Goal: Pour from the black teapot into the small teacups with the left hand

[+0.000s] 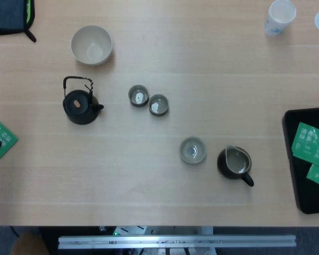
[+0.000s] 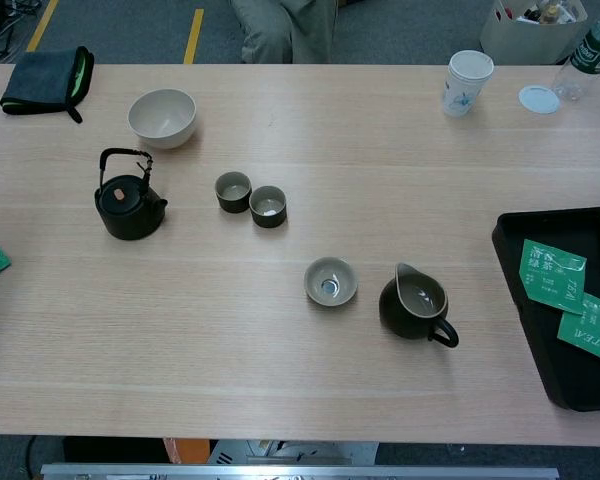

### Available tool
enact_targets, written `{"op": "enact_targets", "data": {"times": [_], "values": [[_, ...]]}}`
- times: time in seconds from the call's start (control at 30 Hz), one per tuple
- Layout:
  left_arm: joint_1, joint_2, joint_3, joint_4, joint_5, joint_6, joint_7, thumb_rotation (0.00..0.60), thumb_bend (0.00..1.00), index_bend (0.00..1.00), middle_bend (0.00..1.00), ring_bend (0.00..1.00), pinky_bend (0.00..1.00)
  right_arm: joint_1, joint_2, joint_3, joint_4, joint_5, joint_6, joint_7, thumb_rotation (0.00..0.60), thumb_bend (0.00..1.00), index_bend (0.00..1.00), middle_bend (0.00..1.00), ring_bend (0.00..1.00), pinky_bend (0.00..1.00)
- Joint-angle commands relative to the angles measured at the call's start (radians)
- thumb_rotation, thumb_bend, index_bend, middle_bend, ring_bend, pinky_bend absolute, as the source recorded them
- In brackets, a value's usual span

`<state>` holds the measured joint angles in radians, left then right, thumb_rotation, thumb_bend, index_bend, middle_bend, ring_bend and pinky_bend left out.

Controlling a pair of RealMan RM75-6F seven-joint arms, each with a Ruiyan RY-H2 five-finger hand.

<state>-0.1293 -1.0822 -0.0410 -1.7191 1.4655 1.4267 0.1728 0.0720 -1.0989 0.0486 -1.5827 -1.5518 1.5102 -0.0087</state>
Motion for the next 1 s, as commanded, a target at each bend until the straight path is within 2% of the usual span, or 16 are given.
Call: {"op": "enact_targets", "data": {"times": [0.03,0.17,0.37,0.5,0.67,0.8,0.83,0.9,0.93,0.97,1.0], "values": [[-0.006,-0.003,-0.003,0.002,-0.001,-0.006,0.002,0.6,0.15,0.14,0.22,0.19,0.19,-0.001,0.001,0.0,0.0,0.001,0.001,0.002,0.6,0.15,0.26,0.27,0.13,0.11],[-0.021,0.004,-0.006,0.0,0.003,-0.023,0.01,0.6,0.15,0.18,0.23,0.19,0.19,0.0,0.003,0.003,0.004,0.003,0.0,0.008,0.6,0.15,0.26,0.27,0.13,0.11],[-0.062,0.028,-0.016,-0.018,0.016,-0.07,0.011,0.6,0.15,0.19,0.23,0.19,0.19,0.016,0.017,0.016,-0.005,-0.01,0.0,0.002,0.6,0.15,0.26,0.27,0.13,0.11],[-0.114,0.042,-0.028,-0.033,-0.003,-0.151,0.006,0.6,0.15,0.23,0.23,0.19,0.19,0.033,0.024,0.025,-0.022,-0.021,-0.007,-0.01,0.6,0.15,0.26,0.27,0.13,0.11],[-0.199,0.039,-0.057,-0.027,-0.02,-0.257,-0.004,0.6,0.15,0.23,0.23,0.19,0.19,0.053,0.026,0.031,-0.039,-0.031,-0.022,-0.034,0.6,0.15,0.26,0.27,0.13,0.11],[-0.273,0.028,-0.081,-0.024,-0.08,-0.367,0.015,0.596,0.15,0.22,0.22,0.19,0.19,0.066,0.024,0.031,-0.047,-0.034,-0.038,-0.045,0.6,0.15,0.26,0.27,0.13,0.11],[-0.291,0.024,-0.086,-0.021,-0.097,-0.394,0.022,0.573,0.15,0.21,0.22,0.19,0.19,0.069,0.025,0.031,-0.05,-0.036,-0.041,-0.048,0.6,0.15,0.26,0.27,0.13,0.11],[-0.331,0.008,-0.096,-0.008,-0.132,-0.447,0.041,0.448,0.15,0.21,0.22,0.19,0.19,0.073,0.026,0.031,-0.054,-0.038,-0.043,-0.056,0.6,0.15,0.26,0.27,0.13,0.11],[-0.346,0.0,-0.1,-0.001,-0.147,-0.468,0.05,0.334,0.15,0.21,0.22,0.19,0.19,0.074,0.027,0.031,-0.056,-0.038,-0.044,-0.058,0.6,0.15,0.26,0.27,0.13,0.11],[-0.361,-0.008,-0.103,0.007,-0.162,-0.487,0.059,0.251,0.15,0.21,0.22,0.19,0.19,0.075,0.027,0.031,-0.057,-0.037,-0.045,-0.06,0.6,0.15,0.26,0.27,0.13,0.11],[-0.38,-0.021,-0.108,0.018,-0.182,-0.508,0.071,0.2,0.15,0.21,0.22,0.19,0.19,0.075,0.028,0.031,-0.059,-0.035,-0.047,-0.062,0.6,0.15,0.26,0.27,0.13,0.11]]}}
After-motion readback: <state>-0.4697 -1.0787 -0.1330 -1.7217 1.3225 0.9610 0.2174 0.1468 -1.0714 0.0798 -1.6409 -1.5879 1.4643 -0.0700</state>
